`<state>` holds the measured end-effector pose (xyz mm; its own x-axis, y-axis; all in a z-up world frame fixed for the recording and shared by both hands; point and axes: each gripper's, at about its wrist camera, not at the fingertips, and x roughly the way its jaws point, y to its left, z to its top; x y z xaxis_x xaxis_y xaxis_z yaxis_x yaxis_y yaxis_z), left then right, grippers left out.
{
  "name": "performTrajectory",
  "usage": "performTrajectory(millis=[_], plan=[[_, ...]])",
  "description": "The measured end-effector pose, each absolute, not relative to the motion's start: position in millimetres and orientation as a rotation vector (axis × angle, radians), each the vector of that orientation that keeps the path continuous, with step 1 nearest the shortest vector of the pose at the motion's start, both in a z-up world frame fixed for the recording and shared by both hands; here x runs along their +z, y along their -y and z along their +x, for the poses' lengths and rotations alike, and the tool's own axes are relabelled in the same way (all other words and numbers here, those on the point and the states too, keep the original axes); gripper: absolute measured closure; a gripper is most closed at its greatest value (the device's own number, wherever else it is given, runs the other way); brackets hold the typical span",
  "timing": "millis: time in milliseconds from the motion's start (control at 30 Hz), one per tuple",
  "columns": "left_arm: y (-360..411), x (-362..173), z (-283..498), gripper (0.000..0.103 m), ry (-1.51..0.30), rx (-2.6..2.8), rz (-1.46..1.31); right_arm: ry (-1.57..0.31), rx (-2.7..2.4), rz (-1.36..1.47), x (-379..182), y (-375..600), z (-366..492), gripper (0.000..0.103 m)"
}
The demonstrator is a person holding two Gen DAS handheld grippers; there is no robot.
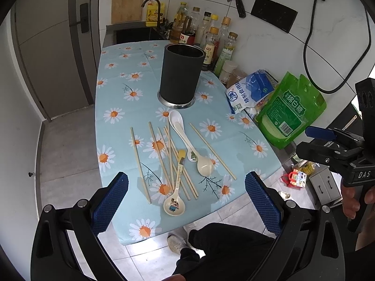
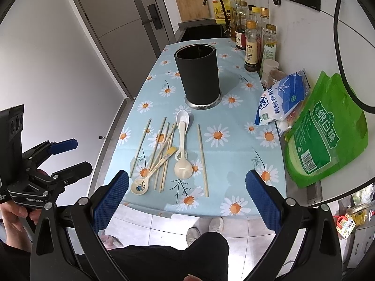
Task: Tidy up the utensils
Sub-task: 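Lower the right gripper onto the lone chopstick and close on it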
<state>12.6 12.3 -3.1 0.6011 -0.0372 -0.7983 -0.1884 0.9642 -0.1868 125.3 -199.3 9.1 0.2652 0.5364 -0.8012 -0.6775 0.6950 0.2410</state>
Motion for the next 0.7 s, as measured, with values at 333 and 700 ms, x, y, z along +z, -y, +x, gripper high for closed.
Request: performTrajectory(millis=[333, 700], plan=[[-18.2, -14.5, 34.0, 0.007, -0.961, 0.134, -0.294, -1.045, 0.858, -0.178, 0.4, 190.1, 155.5, 0.004], [-43.5, -41.2, 74.5, 0.007, -1.025, 0.214, -0.362, -1.117, 0.944, -0.246, -18.6, 158.9, 207.3, 0.004]])
